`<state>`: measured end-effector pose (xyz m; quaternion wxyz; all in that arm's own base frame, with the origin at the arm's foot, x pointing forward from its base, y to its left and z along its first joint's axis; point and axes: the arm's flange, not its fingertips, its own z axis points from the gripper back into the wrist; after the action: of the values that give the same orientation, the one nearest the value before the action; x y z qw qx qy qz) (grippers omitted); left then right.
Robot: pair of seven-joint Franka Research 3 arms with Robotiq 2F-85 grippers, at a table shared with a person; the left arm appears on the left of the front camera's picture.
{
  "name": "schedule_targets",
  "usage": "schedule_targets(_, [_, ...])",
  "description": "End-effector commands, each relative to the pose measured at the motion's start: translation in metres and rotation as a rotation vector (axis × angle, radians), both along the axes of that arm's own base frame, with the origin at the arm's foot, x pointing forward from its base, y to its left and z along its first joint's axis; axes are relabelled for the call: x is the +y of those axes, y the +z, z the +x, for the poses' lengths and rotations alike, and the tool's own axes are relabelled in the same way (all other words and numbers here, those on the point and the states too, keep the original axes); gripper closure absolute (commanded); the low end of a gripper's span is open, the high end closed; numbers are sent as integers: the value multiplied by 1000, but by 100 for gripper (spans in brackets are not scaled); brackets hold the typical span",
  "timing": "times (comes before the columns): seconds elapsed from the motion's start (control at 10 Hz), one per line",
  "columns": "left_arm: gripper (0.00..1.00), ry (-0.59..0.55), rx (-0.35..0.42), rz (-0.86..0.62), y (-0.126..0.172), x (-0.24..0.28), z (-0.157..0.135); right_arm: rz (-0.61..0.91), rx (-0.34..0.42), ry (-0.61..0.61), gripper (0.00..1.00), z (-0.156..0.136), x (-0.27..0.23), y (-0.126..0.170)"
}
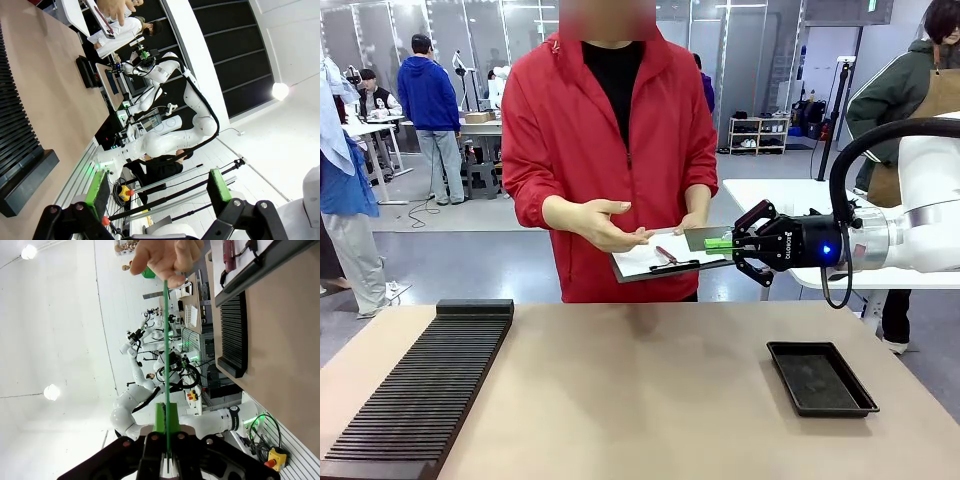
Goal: Inspect the PCB.
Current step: Place the Blank PCB in the ESD tray.
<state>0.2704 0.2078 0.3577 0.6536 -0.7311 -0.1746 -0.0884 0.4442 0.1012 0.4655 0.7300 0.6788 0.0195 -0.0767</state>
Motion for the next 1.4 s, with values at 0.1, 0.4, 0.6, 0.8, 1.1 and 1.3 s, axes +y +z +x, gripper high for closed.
schedule_targets(0.1, [0,-5,5,9,0,3,0,-1,-5,-4,100,0,1,2])
schedule_targets(0.4, [0,-5,5,9,0,3,0,-1,-5,-4,100,0,1,2])
schedule_targets(0.6, [0,-5,5,9,0,3,0,0,0,0,97,0,0,0])
schedule_targets(0.8, [0,-5,5,9,0,3,0,-45,-140,123,97,-44,-20,27])
schedule_targets(1.1, [0,-5,5,9,0,3,0,-127,-209,182,97,-72,-81,24])
schedule_targets(1.3, [0,-5,5,9,0,3,0,-260,-244,188,97,-78,-120,2])
